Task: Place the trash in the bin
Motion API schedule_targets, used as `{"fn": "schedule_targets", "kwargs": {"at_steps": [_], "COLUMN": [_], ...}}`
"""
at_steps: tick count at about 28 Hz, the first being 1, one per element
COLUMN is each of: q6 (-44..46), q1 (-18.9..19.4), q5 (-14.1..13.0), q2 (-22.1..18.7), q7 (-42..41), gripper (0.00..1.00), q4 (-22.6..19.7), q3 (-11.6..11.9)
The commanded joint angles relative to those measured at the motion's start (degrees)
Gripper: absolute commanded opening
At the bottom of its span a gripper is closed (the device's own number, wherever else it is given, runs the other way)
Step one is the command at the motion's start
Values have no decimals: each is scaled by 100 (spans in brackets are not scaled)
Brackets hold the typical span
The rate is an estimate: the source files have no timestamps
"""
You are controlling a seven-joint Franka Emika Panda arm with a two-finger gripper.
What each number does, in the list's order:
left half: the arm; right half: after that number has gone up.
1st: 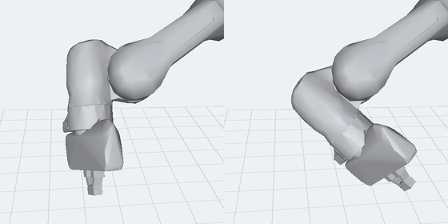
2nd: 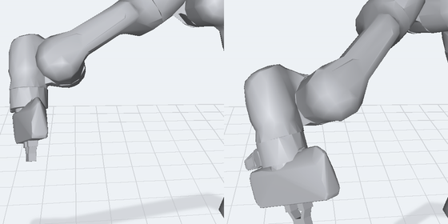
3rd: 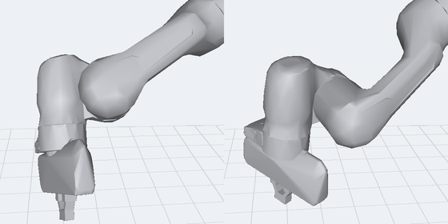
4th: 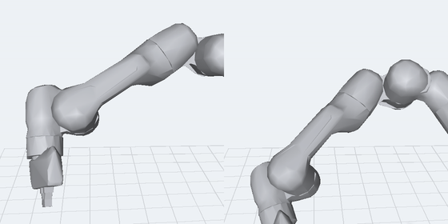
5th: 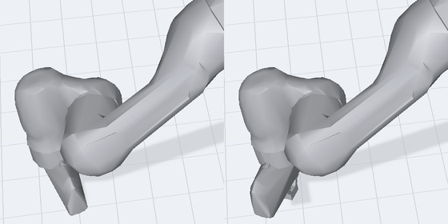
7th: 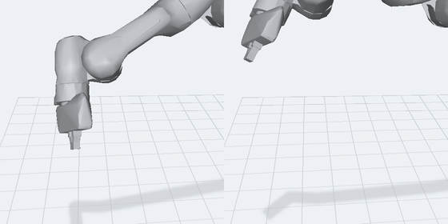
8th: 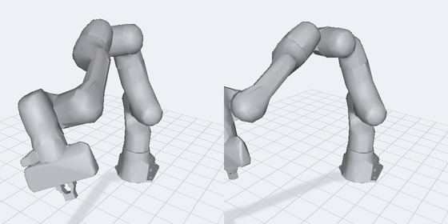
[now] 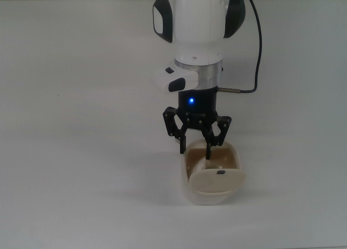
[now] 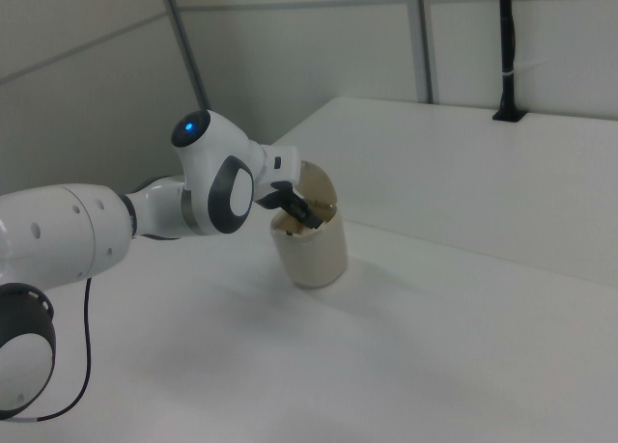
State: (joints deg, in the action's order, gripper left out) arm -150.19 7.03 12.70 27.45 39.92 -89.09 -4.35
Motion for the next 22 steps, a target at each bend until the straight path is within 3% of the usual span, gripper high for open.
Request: {"fn": "schedule_targets", "kwargs": {"at_steps": [1,5,12,18,22], "q6": [7,217,1816,3308,4354], "q1": [62,53,-35,-263,-430], "q5": [163,154,57,-486,-611], "q2": [15,-108,-407,-731,-995], "q7": [174,148,-414,-1545,-2311], "gripper": [100,100,100,100,100], "q4": [112,85,94,112,112], "q3": [66,58,57,66,75]}}
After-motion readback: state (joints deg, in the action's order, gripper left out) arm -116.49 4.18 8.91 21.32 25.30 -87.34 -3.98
